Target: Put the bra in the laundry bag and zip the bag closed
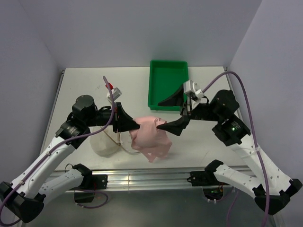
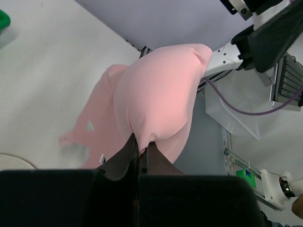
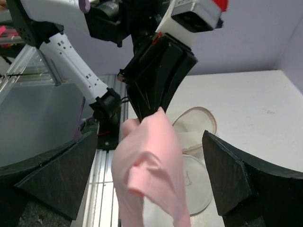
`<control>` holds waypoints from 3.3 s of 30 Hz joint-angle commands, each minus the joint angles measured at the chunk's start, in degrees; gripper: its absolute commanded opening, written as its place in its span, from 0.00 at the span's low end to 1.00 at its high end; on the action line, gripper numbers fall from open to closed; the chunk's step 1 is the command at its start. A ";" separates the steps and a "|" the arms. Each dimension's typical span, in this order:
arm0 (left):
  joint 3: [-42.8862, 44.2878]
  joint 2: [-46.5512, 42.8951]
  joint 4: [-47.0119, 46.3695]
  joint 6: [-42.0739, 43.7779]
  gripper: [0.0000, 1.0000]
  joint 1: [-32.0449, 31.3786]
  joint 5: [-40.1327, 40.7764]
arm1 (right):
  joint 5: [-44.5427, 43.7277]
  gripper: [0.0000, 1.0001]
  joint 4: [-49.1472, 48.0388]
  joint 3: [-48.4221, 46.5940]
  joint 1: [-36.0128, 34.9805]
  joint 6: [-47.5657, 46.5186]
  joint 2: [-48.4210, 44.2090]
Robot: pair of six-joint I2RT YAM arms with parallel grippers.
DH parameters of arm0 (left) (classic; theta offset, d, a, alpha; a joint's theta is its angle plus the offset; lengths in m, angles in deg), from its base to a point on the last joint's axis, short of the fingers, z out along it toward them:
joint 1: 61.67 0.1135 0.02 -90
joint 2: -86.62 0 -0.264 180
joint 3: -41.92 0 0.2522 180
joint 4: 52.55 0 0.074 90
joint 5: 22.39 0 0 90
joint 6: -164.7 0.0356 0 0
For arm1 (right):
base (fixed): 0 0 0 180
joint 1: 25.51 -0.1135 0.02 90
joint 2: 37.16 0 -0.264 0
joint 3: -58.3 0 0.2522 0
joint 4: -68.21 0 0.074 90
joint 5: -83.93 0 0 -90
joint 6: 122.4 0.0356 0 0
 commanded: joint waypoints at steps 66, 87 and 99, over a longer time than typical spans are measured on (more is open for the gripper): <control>11.28 4.81 20.30 18.98 0.00 -4.43 3.83 | -8.23 0.28 16.37 0.52 -19.33 -3.84 15.92; 5.85 -0.99 34.53 1.93 0.57 6.38 68.50 | -41.98 0.00 -3.32 7.37 -18.36 17.42 6.07; -1.73 6.73 29.44 -2.12 0.68 14.99 69.13 | -44.19 0.00 -18.26 6.67 -18.45 23.32 11.17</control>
